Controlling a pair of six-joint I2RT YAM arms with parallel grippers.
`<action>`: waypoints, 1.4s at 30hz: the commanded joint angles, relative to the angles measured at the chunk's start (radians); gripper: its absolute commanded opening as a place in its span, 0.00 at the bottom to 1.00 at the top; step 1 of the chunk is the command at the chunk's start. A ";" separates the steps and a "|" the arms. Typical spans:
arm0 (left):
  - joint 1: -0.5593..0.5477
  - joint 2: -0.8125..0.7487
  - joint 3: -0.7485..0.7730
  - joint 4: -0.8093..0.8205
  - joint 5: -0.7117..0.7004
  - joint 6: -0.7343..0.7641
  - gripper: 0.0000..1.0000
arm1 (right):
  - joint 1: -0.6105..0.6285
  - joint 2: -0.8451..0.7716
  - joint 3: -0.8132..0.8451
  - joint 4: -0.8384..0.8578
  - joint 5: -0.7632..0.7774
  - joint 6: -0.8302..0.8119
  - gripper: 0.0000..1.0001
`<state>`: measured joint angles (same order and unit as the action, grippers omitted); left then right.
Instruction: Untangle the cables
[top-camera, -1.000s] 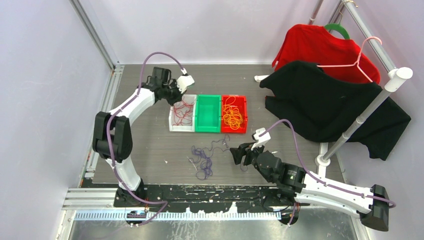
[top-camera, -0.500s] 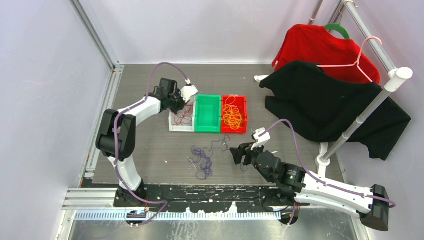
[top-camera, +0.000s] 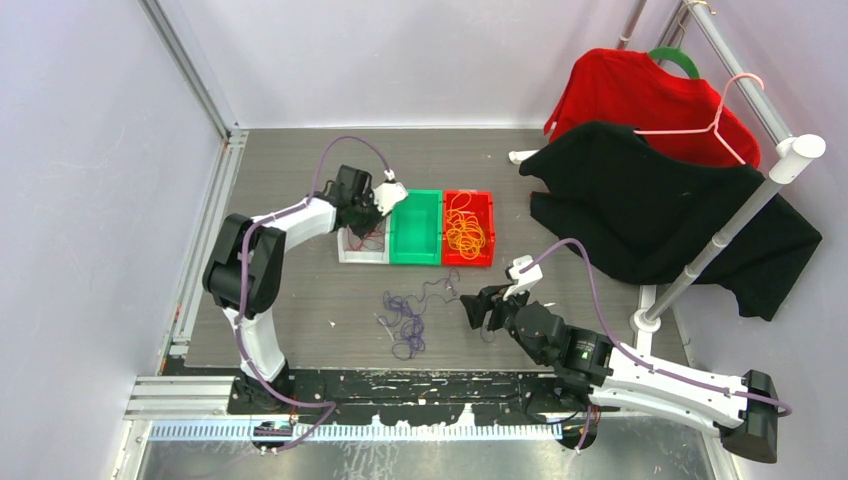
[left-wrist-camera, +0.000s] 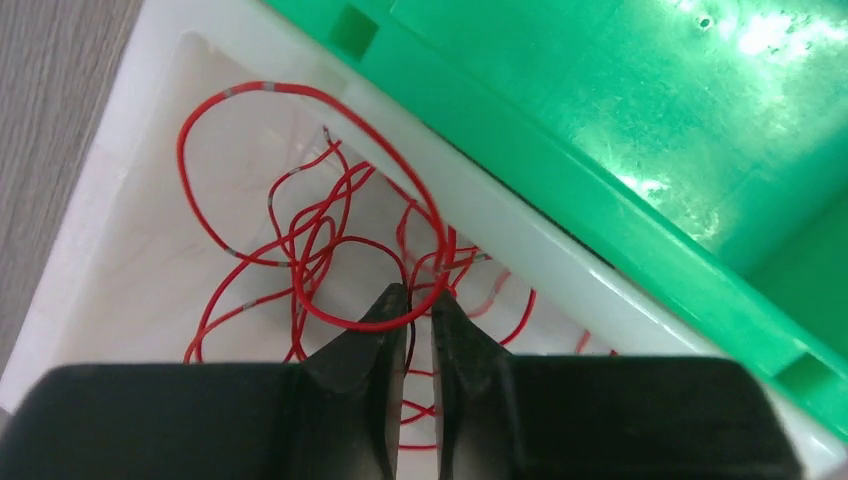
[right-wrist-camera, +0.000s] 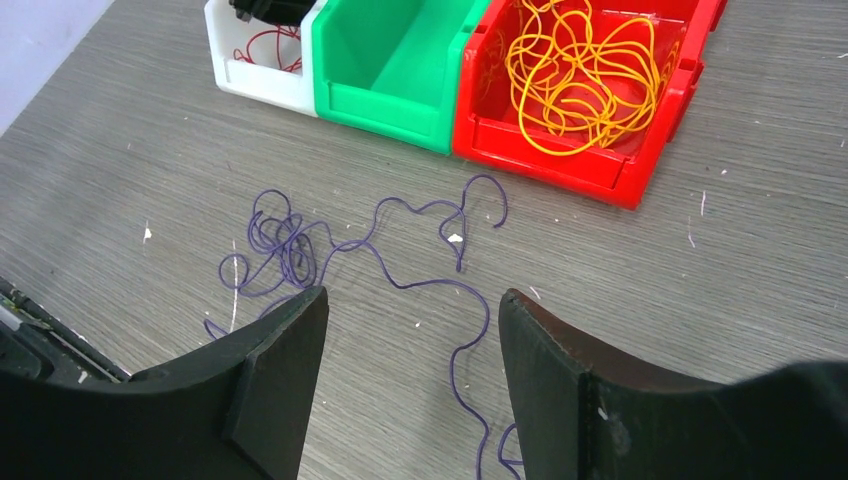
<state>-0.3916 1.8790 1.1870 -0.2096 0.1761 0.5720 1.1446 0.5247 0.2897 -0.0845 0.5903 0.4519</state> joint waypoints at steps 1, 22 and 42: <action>0.024 -0.087 0.128 -0.158 0.064 -0.075 0.30 | 0.006 -0.009 0.030 0.028 0.026 0.008 0.68; 0.042 -0.264 0.418 -0.667 0.287 -0.187 1.00 | -0.078 0.361 0.130 -0.067 0.105 0.127 0.85; 0.048 -0.442 0.317 -0.801 0.450 -0.124 0.90 | -0.120 0.483 0.053 0.004 -0.222 0.189 0.53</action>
<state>-0.3504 1.4734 1.4982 -0.9977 0.5709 0.4263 1.0298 1.0416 0.3538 -0.0933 0.3923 0.5949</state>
